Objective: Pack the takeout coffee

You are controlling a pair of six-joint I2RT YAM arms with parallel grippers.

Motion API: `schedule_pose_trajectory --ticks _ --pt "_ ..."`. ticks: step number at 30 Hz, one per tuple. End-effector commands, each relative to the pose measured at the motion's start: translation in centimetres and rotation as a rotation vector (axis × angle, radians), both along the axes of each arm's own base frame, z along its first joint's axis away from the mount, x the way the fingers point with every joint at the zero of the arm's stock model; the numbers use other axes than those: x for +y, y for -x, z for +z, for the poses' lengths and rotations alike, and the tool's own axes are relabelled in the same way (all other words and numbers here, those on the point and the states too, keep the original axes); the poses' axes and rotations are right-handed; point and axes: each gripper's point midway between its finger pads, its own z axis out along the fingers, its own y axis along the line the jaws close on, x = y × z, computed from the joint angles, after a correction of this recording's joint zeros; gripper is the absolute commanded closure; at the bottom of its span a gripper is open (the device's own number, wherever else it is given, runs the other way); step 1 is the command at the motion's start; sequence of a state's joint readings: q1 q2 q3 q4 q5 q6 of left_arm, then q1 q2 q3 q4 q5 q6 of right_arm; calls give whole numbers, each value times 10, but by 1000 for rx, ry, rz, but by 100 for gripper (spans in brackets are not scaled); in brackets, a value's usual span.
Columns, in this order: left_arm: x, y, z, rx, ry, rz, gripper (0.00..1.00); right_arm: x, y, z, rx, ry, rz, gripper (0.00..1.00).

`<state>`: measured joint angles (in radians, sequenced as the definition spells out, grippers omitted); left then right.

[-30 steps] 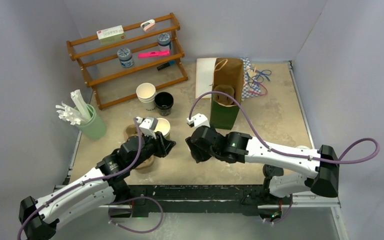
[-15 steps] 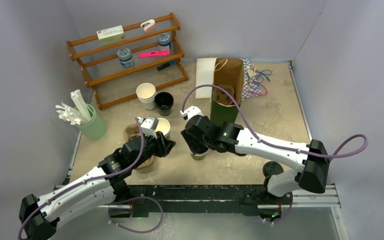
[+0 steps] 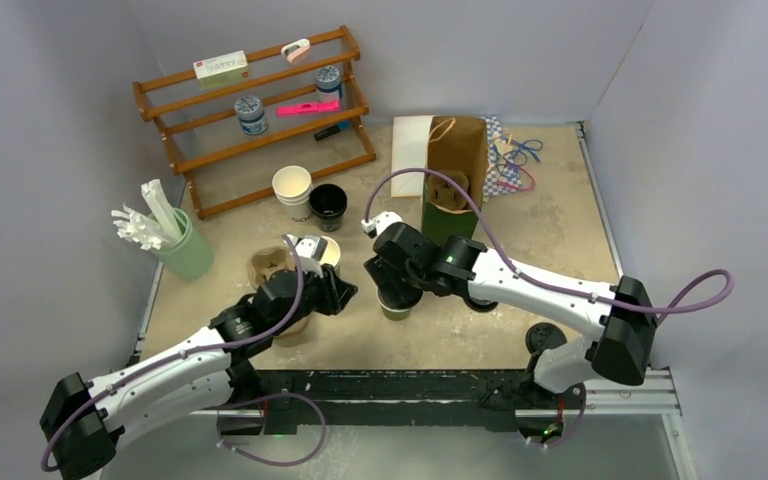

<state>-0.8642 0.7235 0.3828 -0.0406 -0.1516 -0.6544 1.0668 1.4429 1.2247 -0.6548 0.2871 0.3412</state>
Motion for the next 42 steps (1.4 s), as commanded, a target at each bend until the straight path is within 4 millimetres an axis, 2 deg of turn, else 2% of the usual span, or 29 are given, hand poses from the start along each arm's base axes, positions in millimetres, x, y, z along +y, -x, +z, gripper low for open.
schedule_pose_trajectory --ticks 1,11,20,26,36,42 --pt "-14 -3 11 -26 72 -35 74 7 -1 3 22 -3 34 48" --pt "-33 -3 0 -12 68 -109 77 11 -3 -6 55 0 53 47" --pt "-40 -6 -13 5 48 -126 79 12 -4 5 84 -113 72 47" --pt "-48 -5 -19 19 53 -152 80 8 -5 -5 107 -89 68 46" --pt "-54 -4 -20 25 65 -180 82 0 -1 -5 111 -59 75 46" --pt "-56 -3 -23 32 65 -191 82 -1 0 -14 126 -41 85 45"
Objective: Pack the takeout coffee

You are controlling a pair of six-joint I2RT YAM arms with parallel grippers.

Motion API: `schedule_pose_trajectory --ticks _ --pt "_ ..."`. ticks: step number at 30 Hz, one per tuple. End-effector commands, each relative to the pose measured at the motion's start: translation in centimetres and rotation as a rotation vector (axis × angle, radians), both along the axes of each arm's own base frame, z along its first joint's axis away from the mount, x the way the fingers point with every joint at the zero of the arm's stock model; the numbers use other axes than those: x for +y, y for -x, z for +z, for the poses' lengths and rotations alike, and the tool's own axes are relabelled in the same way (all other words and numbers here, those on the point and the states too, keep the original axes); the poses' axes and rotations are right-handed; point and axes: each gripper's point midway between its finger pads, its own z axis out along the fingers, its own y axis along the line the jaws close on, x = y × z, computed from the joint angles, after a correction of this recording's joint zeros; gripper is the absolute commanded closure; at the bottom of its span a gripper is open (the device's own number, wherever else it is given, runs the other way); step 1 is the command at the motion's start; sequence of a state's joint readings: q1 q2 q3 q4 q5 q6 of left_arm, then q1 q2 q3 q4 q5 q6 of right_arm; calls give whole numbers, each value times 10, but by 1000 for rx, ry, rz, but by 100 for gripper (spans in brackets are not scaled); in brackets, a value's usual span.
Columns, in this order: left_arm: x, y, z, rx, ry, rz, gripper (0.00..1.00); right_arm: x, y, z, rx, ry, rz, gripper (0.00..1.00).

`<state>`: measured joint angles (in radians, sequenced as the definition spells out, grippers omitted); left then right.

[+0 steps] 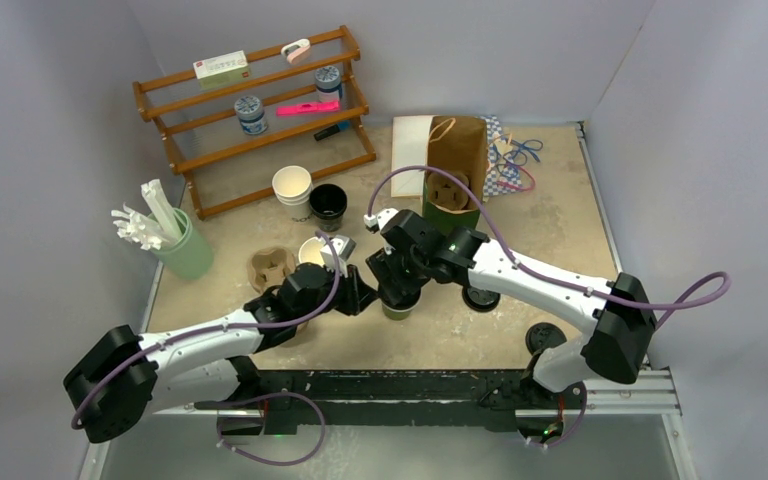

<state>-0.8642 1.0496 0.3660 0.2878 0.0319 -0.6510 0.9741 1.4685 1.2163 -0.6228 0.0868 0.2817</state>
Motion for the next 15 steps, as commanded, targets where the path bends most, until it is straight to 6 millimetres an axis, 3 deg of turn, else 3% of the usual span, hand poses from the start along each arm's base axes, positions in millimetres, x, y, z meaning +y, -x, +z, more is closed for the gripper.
schedule_pose_trajectory --ticks 1,12,15 --pt "-6 -2 7 -25 33 -19 82 -6 2 -4 -1 22 22 45" --pt "4 -6 1 -21 -25 19 83 -12 -3 21 -60 0 -5 45" --pt "6 -5 1 -22 -26 23 83 -15 -2 19 -59 5 -3 44"
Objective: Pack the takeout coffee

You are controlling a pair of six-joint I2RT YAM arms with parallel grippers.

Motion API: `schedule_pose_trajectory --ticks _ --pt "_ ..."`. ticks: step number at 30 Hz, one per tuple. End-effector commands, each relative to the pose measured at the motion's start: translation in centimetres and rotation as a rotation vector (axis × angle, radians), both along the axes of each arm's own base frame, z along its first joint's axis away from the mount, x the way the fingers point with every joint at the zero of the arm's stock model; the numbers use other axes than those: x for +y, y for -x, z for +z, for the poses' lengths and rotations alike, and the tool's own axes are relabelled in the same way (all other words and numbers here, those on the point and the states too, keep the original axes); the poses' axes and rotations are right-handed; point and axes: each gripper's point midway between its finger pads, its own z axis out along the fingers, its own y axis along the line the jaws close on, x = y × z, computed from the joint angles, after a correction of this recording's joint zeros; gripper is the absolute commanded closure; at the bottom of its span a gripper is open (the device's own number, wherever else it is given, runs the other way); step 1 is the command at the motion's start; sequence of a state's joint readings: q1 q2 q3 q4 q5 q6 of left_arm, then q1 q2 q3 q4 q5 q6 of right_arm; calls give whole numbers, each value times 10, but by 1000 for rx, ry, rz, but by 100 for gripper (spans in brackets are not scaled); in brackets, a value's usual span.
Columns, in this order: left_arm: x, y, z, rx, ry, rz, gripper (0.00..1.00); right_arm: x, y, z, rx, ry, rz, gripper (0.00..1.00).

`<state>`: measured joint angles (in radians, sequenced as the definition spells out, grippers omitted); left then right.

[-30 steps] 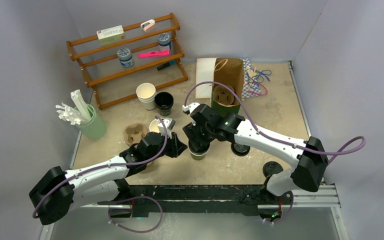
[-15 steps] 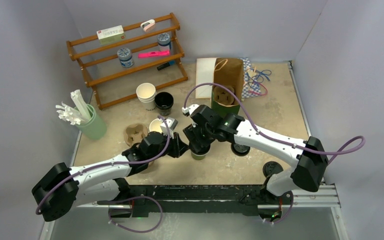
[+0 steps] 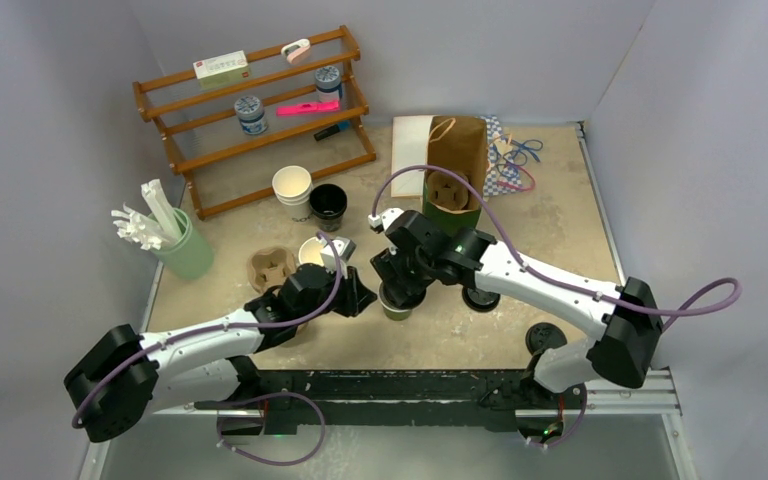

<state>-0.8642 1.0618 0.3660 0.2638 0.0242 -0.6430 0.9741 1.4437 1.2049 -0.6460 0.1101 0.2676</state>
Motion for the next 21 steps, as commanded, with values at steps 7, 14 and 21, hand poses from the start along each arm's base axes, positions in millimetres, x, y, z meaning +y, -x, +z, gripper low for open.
schedule_pose_trajectory --ticks 7,14,21 --pt "2 -4 12 -39 18 10 83 3 0 7 -14 -37 20 44" --pt "-4 0 10 -34 31 -27 84 6 0 0 1 -28 22 44" --pt "-8 0 8 -30 35 -42 84 7 -2 -4 1 -21 17 44"
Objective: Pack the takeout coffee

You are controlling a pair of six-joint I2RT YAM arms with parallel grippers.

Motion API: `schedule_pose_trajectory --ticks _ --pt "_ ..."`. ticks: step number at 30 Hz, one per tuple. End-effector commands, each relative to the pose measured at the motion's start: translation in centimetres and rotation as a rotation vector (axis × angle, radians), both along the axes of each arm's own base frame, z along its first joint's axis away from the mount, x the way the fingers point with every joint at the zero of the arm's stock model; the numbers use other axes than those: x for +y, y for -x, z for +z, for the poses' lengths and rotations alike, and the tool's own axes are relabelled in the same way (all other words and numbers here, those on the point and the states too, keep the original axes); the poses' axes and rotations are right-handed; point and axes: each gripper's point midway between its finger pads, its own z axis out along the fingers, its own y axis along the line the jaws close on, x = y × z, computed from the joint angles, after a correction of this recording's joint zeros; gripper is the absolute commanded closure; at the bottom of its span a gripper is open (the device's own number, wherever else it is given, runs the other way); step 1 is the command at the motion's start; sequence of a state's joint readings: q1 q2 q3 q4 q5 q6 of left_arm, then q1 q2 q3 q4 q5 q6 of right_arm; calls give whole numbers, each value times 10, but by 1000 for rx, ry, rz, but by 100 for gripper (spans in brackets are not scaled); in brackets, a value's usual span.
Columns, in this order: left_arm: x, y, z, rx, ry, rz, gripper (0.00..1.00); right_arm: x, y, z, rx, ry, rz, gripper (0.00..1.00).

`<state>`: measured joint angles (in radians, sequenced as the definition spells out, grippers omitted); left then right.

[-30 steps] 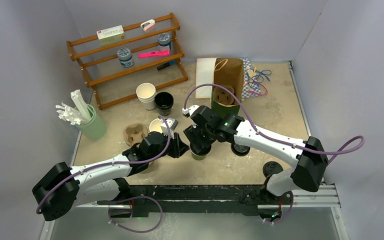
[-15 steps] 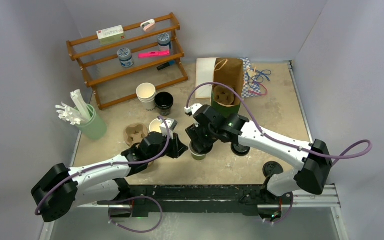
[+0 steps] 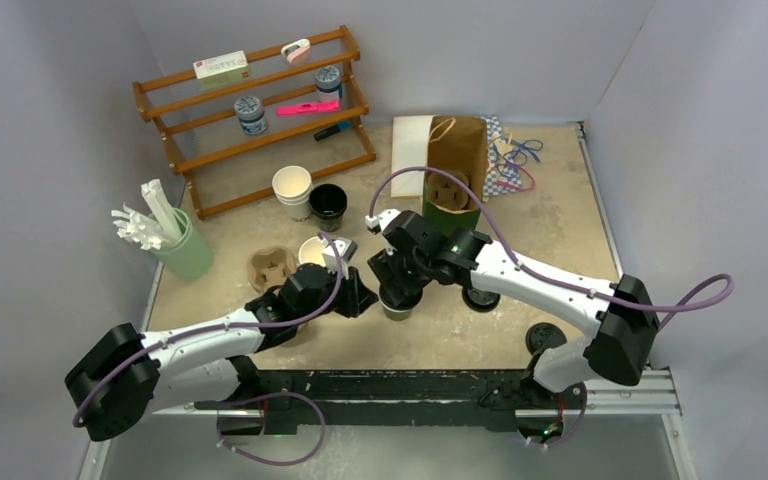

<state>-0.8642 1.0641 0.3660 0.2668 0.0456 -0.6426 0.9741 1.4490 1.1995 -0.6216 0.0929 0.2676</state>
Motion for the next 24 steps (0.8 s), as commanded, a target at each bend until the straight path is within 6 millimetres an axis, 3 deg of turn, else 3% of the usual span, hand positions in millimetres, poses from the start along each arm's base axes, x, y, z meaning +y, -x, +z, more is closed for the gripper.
schedule_pose_trajectory --ticks 1,10,24 --pt "-6 -3 9 -38 31 -23 84 2 -3 -4 -6 0 6 44" --pt "-11 -3 8 -34 41 -36 85 3 -8 -11 -20 18 1 44" --pt "-10 -3 4 -28 31 -34 85 -6 7 -7 21 21 34 43"
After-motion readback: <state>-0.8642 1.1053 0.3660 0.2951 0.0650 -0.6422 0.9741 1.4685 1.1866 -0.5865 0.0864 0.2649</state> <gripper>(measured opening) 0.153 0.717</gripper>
